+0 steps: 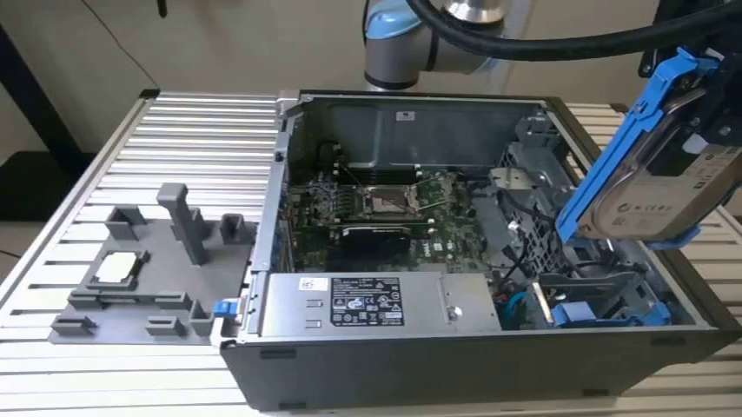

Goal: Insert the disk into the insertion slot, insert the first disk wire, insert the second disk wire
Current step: 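Insert the disk into the insertion slot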

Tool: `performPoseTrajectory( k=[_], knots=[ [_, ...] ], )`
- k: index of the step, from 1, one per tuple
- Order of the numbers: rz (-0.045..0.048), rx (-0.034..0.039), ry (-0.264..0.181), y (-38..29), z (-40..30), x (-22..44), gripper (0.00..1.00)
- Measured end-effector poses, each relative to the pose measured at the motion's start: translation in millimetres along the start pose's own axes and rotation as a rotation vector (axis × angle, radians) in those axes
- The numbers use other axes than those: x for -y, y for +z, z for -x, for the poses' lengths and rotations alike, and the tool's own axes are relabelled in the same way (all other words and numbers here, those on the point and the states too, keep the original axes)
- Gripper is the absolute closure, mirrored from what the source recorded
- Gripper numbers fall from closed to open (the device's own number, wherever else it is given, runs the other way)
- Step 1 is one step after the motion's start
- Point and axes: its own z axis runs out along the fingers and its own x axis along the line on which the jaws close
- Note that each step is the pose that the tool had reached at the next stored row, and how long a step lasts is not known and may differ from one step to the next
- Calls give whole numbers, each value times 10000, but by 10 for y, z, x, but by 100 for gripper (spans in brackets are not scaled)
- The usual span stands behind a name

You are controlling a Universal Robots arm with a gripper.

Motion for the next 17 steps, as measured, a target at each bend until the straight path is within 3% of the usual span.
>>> performPoseTrajectory(
  k=[11,17],
  knots=[
    [-57,17,-2,65,-20,8,67],
    [-141,22,-3,105,-35,15,67]
  ],
)
